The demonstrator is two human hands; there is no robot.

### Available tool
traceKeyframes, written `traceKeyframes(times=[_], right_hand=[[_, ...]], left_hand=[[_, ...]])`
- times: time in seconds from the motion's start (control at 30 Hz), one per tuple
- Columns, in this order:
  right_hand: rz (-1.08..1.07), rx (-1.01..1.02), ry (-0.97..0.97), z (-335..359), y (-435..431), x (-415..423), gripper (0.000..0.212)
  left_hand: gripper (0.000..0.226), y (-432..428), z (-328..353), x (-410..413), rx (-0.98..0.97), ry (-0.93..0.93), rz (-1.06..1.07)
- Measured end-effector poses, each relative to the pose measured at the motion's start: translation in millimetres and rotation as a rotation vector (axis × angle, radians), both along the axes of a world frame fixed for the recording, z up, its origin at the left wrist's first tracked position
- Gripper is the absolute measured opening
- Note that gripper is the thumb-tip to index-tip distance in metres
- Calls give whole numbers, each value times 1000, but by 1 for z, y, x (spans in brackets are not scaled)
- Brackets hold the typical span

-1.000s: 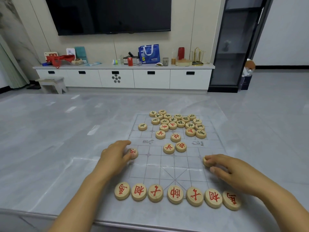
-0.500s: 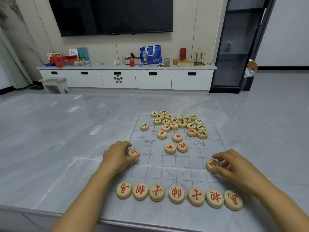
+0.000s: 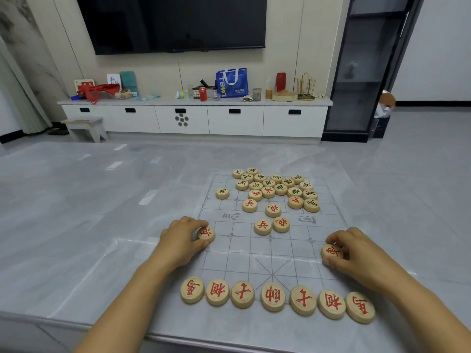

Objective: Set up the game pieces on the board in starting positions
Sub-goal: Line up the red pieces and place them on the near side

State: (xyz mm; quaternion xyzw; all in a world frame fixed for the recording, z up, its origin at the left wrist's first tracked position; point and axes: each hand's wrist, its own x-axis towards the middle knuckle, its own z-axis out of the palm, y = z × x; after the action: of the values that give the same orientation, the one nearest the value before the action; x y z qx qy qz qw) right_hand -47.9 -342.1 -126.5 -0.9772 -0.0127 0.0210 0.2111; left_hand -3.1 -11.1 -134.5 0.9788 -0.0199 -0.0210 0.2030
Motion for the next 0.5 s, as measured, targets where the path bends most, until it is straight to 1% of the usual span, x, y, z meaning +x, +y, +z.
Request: traceKeyframes(times=[0.03, 0.1, 0.17, 0.2, 0.27, 0.33, 0.4, 0.47, 0.5], right_hand=[[-3, 0, 0, 0, -1, 0, 39], [-5, 6, -2, 1, -2, 1, 39], [3, 3, -13, 1, -1, 0, 39], [9, -1, -19, 2, -1, 0, 39], [22, -5, -27, 2, 0, 0, 39], [36, -2, -33, 2, 0, 0, 39], [52, -2, -38, 1, 0, 0, 41], [68, 3, -36, 1, -1, -1, 42], [75, 5, -33, 2, -1, -2, 42]], left_hand=[[52, -1, 1, -1, -8, 11, -17], [51, -4, 3, -1, -104, -1, -38], [42, -12, 8, -1, -241, -54, -50], [39, -19, 12, 0, -276, -92, -60], [36, -33, 17, 10, -233, -130, -103], [37, -48, 23, 29, -147, -88, -205], [38, -62, 28, 55, -108, -28, -276], [51, -77, 32, 77, -80, 31, -307], [52, -84, 31, 86, -6, 36, -339]])
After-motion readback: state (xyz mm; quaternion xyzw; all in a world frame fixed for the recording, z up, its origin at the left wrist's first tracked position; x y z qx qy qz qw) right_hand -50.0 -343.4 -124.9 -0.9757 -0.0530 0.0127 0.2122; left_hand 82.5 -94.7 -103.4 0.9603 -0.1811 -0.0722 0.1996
